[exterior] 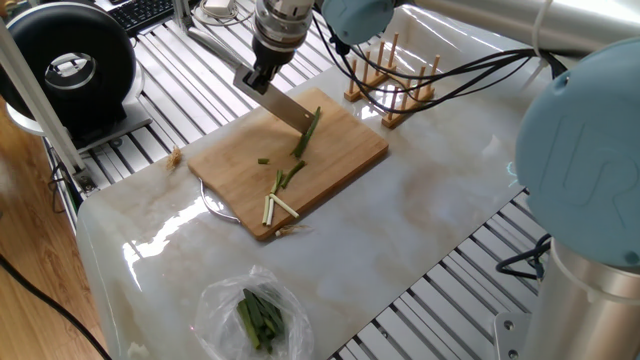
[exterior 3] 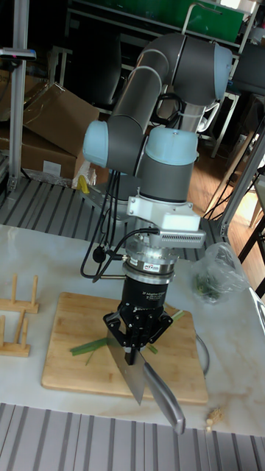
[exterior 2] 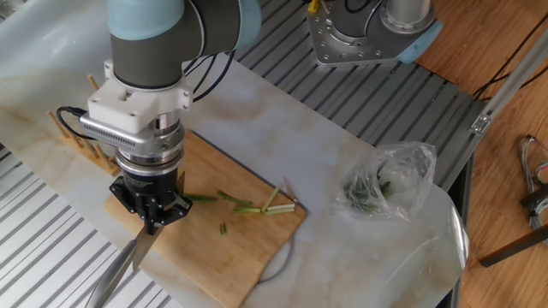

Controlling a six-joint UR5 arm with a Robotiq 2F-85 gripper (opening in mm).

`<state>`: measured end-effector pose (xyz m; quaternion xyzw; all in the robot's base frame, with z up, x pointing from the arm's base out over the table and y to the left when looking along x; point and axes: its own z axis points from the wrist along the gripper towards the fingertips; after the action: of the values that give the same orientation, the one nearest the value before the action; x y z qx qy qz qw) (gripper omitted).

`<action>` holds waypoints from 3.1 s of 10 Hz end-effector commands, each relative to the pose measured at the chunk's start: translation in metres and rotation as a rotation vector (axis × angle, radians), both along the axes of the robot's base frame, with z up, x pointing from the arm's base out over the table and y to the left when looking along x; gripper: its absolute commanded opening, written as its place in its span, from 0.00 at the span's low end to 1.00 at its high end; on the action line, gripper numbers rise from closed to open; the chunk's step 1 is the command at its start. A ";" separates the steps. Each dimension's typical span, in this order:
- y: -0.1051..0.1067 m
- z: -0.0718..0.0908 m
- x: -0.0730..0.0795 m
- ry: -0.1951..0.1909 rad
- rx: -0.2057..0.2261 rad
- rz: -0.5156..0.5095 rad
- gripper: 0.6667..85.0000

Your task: Chop the green garlic

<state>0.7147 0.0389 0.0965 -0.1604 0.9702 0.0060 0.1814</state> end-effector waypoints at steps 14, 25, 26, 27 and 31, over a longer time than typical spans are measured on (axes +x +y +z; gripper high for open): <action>0.009 0.029 -0.065 0.222 -0.047 0.062 0.01; -0.019 -0.002 -0.067 0.287 -0.032 0.014 0.01; -0.019 -0.004 -0.066 0.298 -0.033 0.012 0.01; -0.021 -0.007 -0.065 0.299 -0.043 0.013 0.01; -0.029 -0.010 -0.068 0.319 -0.065 0.031 0.01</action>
<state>0.6476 0.0114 0.0877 -0.1783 0.9837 -0.0027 0.0236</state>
